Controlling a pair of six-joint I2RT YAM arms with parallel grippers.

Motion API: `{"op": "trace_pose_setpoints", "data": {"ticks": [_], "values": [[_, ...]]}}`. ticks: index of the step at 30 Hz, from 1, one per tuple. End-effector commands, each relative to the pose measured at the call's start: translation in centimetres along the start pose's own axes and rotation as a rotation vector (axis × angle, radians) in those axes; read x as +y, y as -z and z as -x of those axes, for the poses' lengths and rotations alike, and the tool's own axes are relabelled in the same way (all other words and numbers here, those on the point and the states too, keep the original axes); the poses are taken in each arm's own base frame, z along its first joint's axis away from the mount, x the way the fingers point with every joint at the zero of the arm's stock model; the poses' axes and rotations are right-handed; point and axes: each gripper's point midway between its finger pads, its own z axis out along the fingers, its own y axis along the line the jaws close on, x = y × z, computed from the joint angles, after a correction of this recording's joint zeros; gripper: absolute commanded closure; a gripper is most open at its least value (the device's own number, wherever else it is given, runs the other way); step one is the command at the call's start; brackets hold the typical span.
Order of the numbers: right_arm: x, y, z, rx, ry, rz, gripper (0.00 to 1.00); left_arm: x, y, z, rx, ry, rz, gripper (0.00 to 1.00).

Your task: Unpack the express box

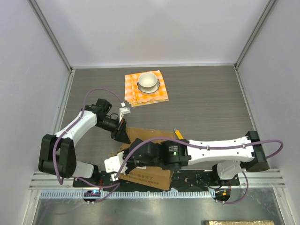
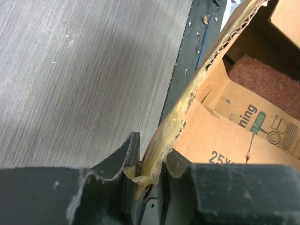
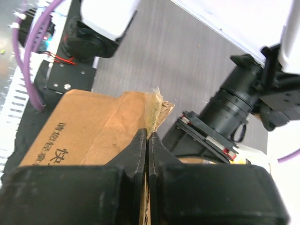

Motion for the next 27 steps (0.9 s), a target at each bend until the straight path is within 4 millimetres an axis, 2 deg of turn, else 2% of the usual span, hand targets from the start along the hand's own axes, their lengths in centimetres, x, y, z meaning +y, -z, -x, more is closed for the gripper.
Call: {"op": "trace_pose_setpoints", "data": {"ticks": [1, 2, 4, 5, 8, 10, 11, 12, 13, 15, 16, 17, 19, 20, 22, 23, 26, 27], "values": [[-8.0, 5.1, 8.8, -0.353, -0.05, -0.234, 0.99, 4.9, 1.8, 3.1, -0.026, -0.221, 0.251, 1.0], [-7.5, 4.2, 7.4, -0.328, -0.061, -0.218, 0.99, 4.8, 2.1, 3.5, -0.035, -0.226, 0.261, 1.0], [-7.9, 3.3, 5.2, -0.271, -0.054, -0.246, 0.99, 4.5, 2.8, 4.9, -0.068, -0.24, 0.289, 1.0], [-6.9, 2.0, 3.3, -0.218, -0.043, -0.237, 0.99, 4.6, 3.2, 5.3, -0.079, -0.24, 0.3, 1.0], [-6.7, -0.1, -1.4, -0.088, -0.014, -0.274, 0.99, 5.2, 4.1, 6.7, -0.103, -0.236, 0.363, 1.0], [-6.4, -1.2, -3.4, -0.063, -0.046, -0.246, 0.99, 4.9, 5.1, 7.9, -0.125, -0.255, 0.389, 0.99], [-6.7, -1.7, -5.7, -0.026, -0.09, -0.248, 0.99, 4.8, 5.7, 8.3, -0.145, -0.25, 0.403, 0.91], [-6.2, -2.5, -7.1, -0.004, -0.105, -0.233, 0.99, 4.4, 6.1, 8.8, -0.161, -0.26, 0.407, 0.86], [-6.4, -3.0, -7.2, -0.03, -0.121, -0.245, 0.99, 3.6, 7.0, 9.4, -0.18, -0.278, 0.418, 0.81], [-5.6, -4.2, -9.5, -0.004, -0.186, -0.233, 0.99, 3.1, 8.1, 9.7, -0.194, -0.288, 0.44, 0.61], [-5.7, -4.6, -9.5, -0.032, -0.219, -0.231, 0.99, 2.8, 8.7, 10.0, -0.202, -0.298, 0.451, 0.51], [-5.4, -5.1, -10.4, -0.027, -0.243, -0.224, 0.99, 2.5, 9.4, 9.5, -0.2, -0.283, 0.465, 0.38], [-5.4, -6.2, -11.6, -0.032, -0.304, -0.228, 0.99, 2.6, 10.3, 9.2, -0.197, -0.282, 0.501, 0.28], [-5.0, -6.6, -12.1, -0.034, -0.324, -0.209, 0.99, 2.5, 11.1, 8.7, -0.2, -0.261, 0.524, 0.18], [-4.7, -7.7, -13.4, -0.022, -0.368, -0.199, 0.99, 2.9, 12.0, 7.9, -0.189, -0.258, 0.565, 0.1], [-4.6, -8.0, -13.8, -0.016, -0.38, -0.198, 0.99, 3.1, 12.7, 7.5, -0.187, -0.246, 0.589, 0.01], [-4.2, -9.1, -14.1, -0.034, -0.436, -0.148, 0.99, 4.2, 15.9, 6.2, -0.207, -0.198, 0.694, 0.0], [-4.4, -9.3, -14.4, -0.038, -0.451, -0.143, 0.99, 4.0, 16.6, 5.9, -0.214, -0.188, 0.71, 0.0]]}}
